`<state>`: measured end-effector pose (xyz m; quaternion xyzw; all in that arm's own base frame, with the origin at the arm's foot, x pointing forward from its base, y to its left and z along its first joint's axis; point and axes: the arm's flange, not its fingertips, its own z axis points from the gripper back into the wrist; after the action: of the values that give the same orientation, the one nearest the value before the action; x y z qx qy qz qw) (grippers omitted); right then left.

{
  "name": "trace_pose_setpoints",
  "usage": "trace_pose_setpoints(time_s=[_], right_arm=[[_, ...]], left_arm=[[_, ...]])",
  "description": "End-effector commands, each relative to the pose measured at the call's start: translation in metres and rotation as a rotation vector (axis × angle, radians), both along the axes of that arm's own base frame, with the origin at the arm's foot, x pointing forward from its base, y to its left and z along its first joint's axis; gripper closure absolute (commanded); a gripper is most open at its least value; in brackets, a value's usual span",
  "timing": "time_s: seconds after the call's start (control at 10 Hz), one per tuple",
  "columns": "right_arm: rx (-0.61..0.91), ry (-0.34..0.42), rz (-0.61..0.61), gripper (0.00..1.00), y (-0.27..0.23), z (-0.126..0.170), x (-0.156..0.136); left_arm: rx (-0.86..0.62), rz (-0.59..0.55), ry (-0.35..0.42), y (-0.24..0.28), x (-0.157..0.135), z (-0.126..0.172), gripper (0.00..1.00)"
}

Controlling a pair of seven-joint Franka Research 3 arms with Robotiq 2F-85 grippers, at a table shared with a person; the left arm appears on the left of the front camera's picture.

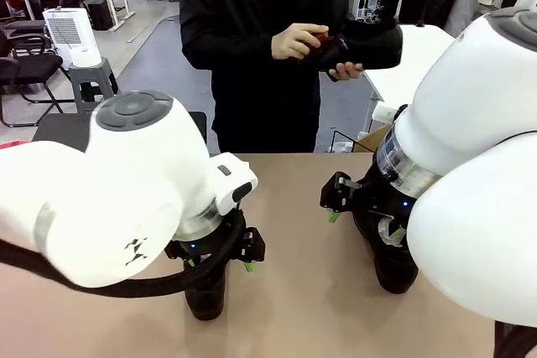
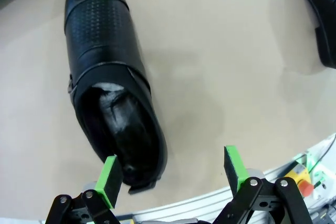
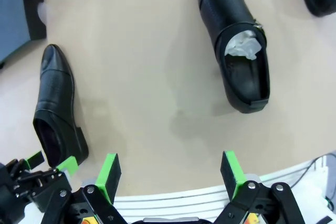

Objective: Organize the shoes by placing them on the stand.
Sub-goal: Place the Shoe from the middle of the table onto the Shoes Stand.

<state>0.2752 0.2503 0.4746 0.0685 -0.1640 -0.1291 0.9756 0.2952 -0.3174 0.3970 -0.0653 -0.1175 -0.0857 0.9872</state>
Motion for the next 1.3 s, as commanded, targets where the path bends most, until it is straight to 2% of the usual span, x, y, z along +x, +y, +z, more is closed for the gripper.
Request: trace_pose_setpoints(time_s=[0.0, 0.5, 0.7, 0.8, 1.2], right_arm=[[0.017, -0.006, 0.011, 0.00, 0.002, 0.000, 0.006], [0.017, -0.006, 0.011, 0.00, 0.002, 0.000, 0.006], [0.017, -0.006, 0.011, 0.00, 0.002, 0.000, 0.006], [0.017, -0.006, 0.011, 0.00, 0.002, 0.000, 0.006], [0.017, -0.006, 0.011, 0.00, 0.002, 0.000, 0.006]], left_arm=[[0.058, 0.012, -0.012, -0.018, 0.017, -0.011, 0.00], [0.066, 0.047, 0.007, -0.033, 0.039, -0.030, 0.00], [0.071, 0.098, 0.017, -0.035, 0.044, -0.040, 0.00], [0.084, 0.133, 0.023, -0.035, 0.046, -0.042, 0.10], [0.111, 0.194, 0.033, -0.032, 0.050, -0.054, 0.82]])
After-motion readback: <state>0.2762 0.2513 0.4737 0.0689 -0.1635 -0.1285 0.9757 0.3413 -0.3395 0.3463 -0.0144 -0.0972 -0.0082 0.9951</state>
